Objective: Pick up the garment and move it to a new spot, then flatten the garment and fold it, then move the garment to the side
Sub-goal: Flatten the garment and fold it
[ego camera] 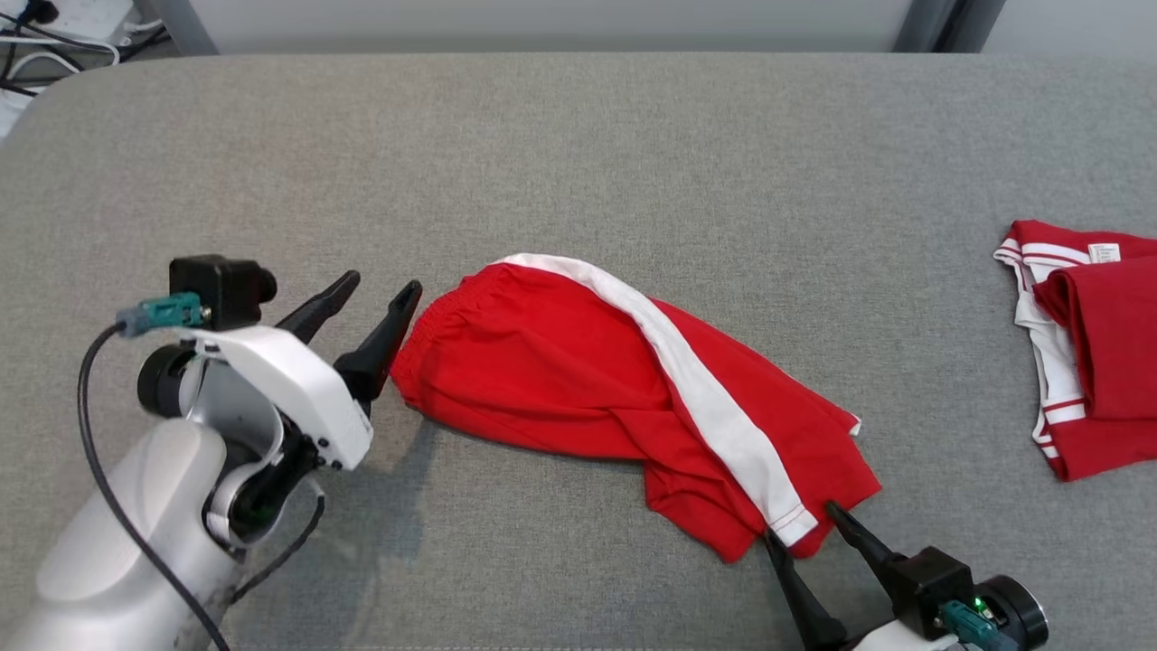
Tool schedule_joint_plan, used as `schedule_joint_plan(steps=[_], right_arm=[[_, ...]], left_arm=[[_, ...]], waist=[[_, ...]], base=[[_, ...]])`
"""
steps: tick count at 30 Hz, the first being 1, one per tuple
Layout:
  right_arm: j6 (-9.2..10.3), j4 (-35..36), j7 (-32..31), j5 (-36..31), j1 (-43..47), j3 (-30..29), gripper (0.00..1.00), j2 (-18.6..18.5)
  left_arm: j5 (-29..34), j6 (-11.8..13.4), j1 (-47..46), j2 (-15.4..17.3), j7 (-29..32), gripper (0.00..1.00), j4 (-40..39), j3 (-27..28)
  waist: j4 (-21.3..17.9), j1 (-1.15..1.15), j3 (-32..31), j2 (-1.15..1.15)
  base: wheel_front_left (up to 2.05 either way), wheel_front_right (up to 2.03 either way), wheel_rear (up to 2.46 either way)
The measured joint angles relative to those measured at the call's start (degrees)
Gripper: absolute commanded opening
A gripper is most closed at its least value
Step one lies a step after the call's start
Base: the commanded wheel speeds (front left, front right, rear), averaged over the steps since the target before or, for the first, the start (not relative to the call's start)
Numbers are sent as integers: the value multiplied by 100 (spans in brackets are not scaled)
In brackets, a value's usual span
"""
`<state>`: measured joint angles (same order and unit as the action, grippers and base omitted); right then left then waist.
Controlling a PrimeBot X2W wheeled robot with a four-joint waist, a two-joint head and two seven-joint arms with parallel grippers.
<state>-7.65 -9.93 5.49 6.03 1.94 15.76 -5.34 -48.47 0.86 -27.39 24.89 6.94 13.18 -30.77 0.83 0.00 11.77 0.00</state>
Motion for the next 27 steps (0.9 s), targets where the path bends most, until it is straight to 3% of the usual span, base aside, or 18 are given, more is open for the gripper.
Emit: schedule_joint_plan(steps=[1,4,9,10,16,20,27], right_arm=[[0,-55,0,0,-106,65,100,-2],[0,-182,1,4,-242,187,100,-3],[0,-285,9,18,-390,374,100,-15],[0,-328,18,64,-481,445,100,-23],[0,-361,42,149,-739,750,100,-25],[0,-371,101,267,-852,912,100,-20],[0,-422,168,372,-917,1037,100,-12]], left_arm=[[-199,-275,-361,-121,204,100,368,-22],[-443,-580,-854,-265,547,100,915,-105],[-875,-788,-1546,-427,1116,100,1628,-265],[-1195,-792,-1782,-456,1312,100,1873,-225],[-1629,-793,-2360,-278,1945,100,2280,-393],[-1890,-793,-2484,-85,2195,100,2459,-524],[-2398,-793,-2480,-74,2617,100,2683,-668]], waist=[[-23,0,114,0],[-89,0,251,0],[-248,0,413,0],[-318,0,468,0],[-591,0,619,0],[-770,0,729,0],[-902,0,866,0]], base=[[0,0,0],[0,0,0],[0,0,0],[0,0,0],[0,0,0],[0,0,0],[0,0,0]])
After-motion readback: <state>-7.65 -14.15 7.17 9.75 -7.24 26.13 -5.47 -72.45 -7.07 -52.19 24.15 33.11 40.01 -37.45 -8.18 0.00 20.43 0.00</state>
